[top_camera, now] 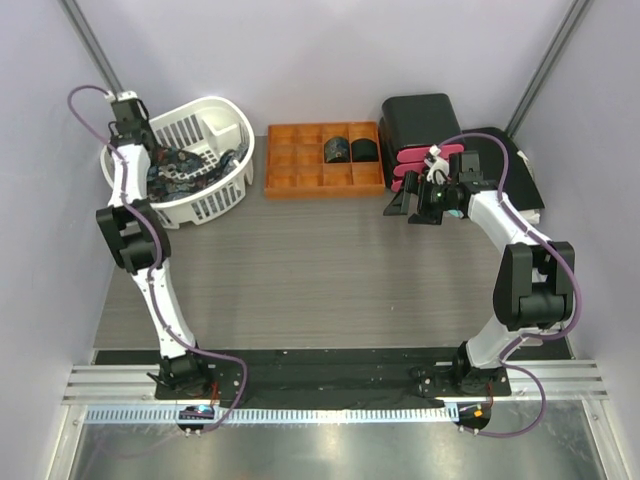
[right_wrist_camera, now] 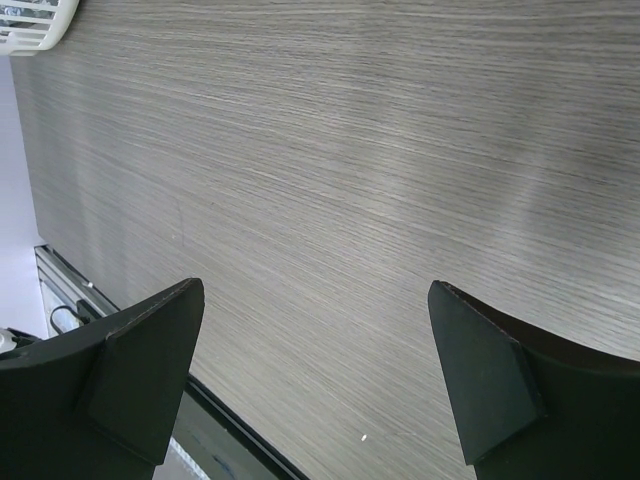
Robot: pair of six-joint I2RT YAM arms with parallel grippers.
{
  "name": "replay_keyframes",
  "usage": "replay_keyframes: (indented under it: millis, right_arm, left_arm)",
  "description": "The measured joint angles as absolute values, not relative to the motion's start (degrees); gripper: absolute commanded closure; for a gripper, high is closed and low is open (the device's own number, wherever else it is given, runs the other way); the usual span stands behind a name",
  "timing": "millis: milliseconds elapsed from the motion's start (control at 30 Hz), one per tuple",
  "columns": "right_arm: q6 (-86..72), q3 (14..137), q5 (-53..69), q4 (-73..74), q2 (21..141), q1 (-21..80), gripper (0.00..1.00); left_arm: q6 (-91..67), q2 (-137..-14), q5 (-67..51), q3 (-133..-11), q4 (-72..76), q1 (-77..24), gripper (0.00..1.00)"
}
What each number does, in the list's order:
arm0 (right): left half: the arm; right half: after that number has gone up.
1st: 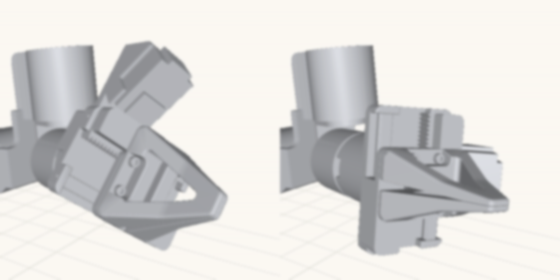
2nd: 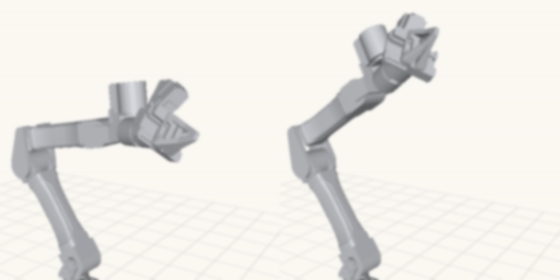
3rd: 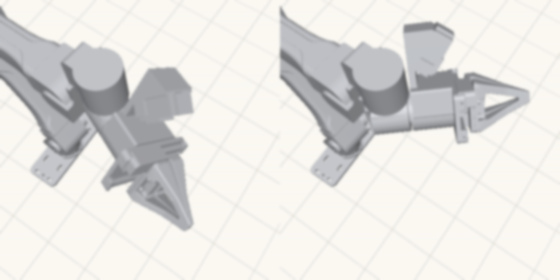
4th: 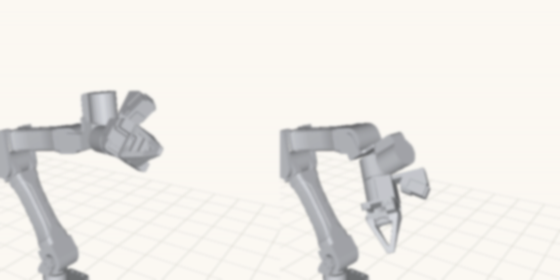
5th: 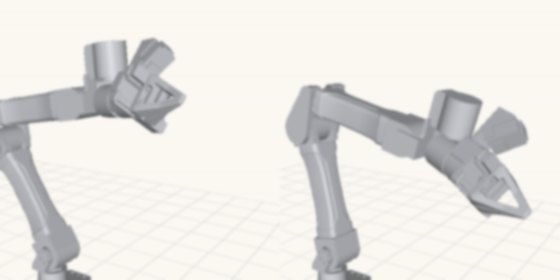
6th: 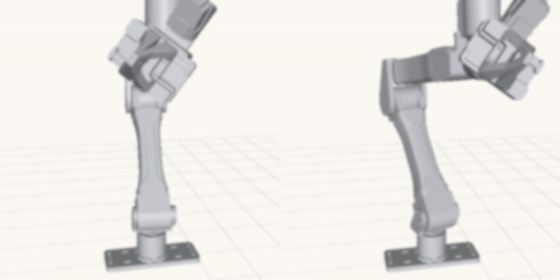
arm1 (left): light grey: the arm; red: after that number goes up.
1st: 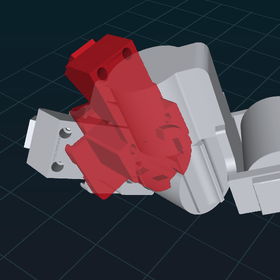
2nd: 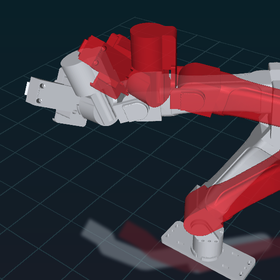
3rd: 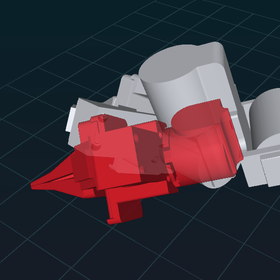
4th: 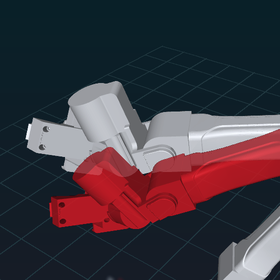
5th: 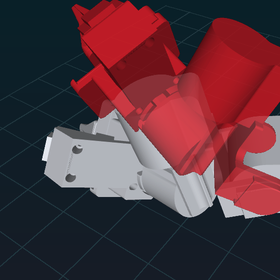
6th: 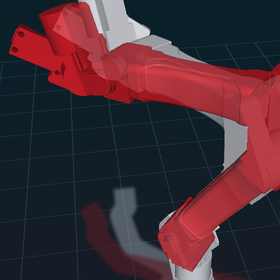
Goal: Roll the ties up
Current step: Pick up the tie from the bin, then place the tie at the center of the board.
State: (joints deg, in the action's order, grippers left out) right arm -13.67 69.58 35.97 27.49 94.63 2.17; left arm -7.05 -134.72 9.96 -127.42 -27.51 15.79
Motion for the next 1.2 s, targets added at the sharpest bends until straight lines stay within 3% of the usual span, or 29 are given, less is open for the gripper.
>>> replay_keyframes:
  millis: [633,967,1200]
  right_arm:
    - [-13.7,69.7,36.4,27.5,92.7,2.1,0.00]
    - [-13.2,69.7,36.0,27.9,83.6,2.1,0.00]
    - [-13.2,69.6,34.9,27.9,76.3,2.1,0.00]
  left_arm:
    - [-9.1,-115.2,-8.3,-123.7,-22.9,12.7,1.00]
    - [-9.8,-108.1,-14.2,-138.2,-22.2,-2.9,1.00]
    - [-10.3,-100.8,-15.0,-141.7,-18.5,-16.6,1.00]
